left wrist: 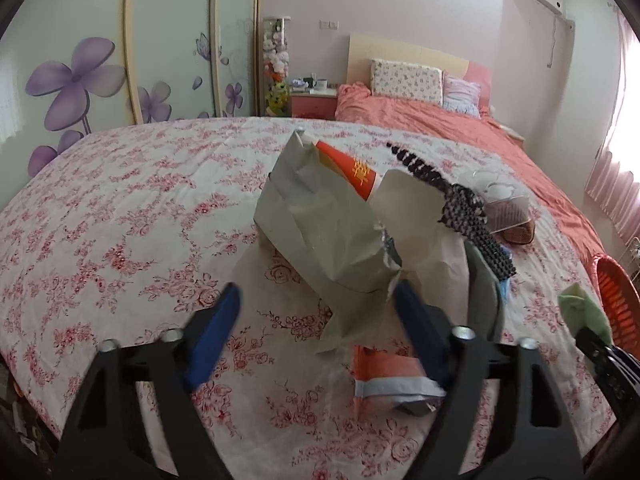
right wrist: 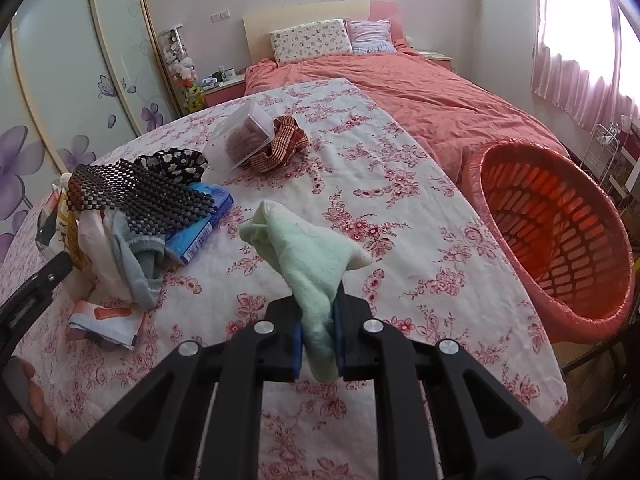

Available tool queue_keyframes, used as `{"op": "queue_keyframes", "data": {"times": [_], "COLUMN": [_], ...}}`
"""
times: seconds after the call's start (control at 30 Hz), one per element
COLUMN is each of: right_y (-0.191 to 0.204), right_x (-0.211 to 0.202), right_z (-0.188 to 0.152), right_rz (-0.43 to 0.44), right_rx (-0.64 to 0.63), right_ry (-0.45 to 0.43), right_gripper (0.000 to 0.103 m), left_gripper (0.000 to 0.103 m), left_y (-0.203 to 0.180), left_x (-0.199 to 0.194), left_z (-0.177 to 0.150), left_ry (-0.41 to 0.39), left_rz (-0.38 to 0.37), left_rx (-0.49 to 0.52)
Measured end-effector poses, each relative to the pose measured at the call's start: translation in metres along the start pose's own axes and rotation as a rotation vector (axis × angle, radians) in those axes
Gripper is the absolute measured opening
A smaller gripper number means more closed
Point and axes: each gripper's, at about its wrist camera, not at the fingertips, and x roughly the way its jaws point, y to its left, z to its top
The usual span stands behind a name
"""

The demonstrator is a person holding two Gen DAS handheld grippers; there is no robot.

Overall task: Collect trash
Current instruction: 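Grasp the grey paper bag with the left gripper, then carry the cloth and bag to the orange basket and open both grippers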

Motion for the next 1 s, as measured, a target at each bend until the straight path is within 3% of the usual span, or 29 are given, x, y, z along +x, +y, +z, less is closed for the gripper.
{"op": "queue_keyframes", "data": {"times": [0.07,0.2,0.57,1.0], "right_y": [0.001,-0.003,-0.009,-0.046], "right_x": [-0.004,-0.013,-0.035,-0.073], "right_z": [-0.001,0.000,0.005,0.012], "right_rz": [0.001,0.001,0.008,-0.042], "right_rx": [-0.002,0.002,0.007,0.038], "right_ry": [-0.005,-0.021,-0.070,-0.154], "right_gripper": [0.013,0.013,0.013,0.013], "left_gripper": [0.043,0.020,0.015,0.015], "left_y": [0.004,0.015,0.043,-0.011], "left_x": [0.002,-0.001,-0.032,-0.076], "left_z": [0.002,0.005,0.019,0.033], "left_ry": [0.013,0.008,-0.030,-0.087], "left_rz": [-0.011,-0.040,-0.076,-0.245], "left_rx": [-0.005,-0.005,0.001,0.046]}}
